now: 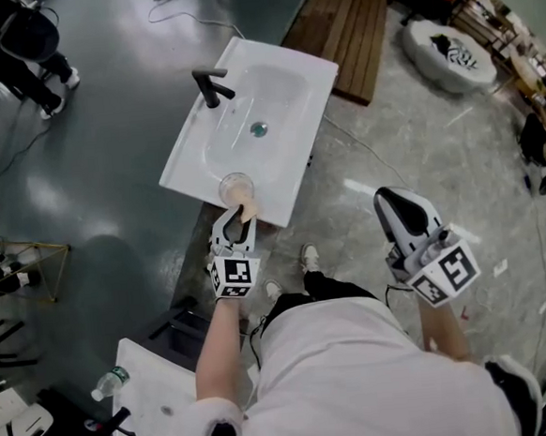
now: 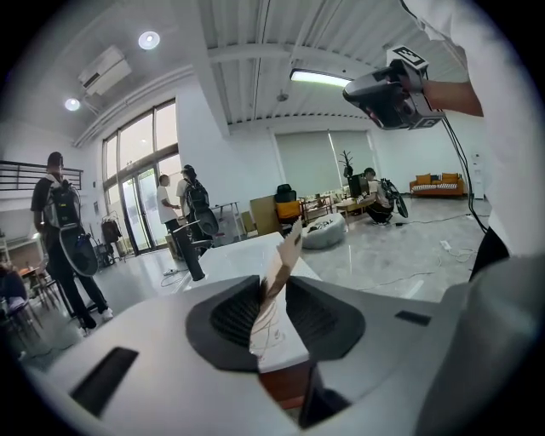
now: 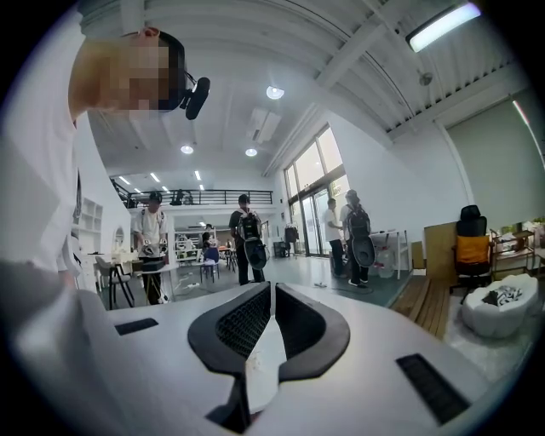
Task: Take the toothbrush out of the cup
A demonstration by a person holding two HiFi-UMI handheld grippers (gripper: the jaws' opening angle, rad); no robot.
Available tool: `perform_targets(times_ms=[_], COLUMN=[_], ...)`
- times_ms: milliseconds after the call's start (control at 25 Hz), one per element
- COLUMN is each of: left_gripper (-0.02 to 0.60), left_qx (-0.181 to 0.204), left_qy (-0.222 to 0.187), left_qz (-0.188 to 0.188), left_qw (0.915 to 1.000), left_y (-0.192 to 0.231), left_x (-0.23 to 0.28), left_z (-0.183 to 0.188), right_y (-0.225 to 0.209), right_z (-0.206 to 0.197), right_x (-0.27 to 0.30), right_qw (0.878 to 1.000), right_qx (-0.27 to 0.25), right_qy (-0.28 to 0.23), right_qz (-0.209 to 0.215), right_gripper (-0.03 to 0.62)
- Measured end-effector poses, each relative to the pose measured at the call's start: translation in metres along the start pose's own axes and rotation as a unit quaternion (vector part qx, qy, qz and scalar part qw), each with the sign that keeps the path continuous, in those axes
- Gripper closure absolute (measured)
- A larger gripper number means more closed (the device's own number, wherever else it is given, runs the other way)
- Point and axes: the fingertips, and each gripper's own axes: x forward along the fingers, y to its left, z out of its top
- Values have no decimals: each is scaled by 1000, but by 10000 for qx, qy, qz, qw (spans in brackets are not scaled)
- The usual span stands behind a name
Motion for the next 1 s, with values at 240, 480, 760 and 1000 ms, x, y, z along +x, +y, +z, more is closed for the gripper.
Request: perform_targets(times_ms=[240,480,760,1000], left_gripper=[515,526,529,531], left_qx=[-118,-230,-267,-337], left_qy=[-67,-230,-462,-983], left_qz=[122,267,503,723], left_qw=[9998,9991,9973,9920], left_y=[11,21,36,48], left_x=[-6,-13,-30,-56], left_z=[14,28,51,94], right_y=[-3,0,6,13], right_z=[2,7,14,21], right_x=[0,9,21,31], right_qw=[10000,9998,9989,9973], right_qx=[12,7,-7,-52], right_qy=[-27,-113,-242,-343], right_qz=[-7,160,403,648], right_gripper=[551,551,551,551])
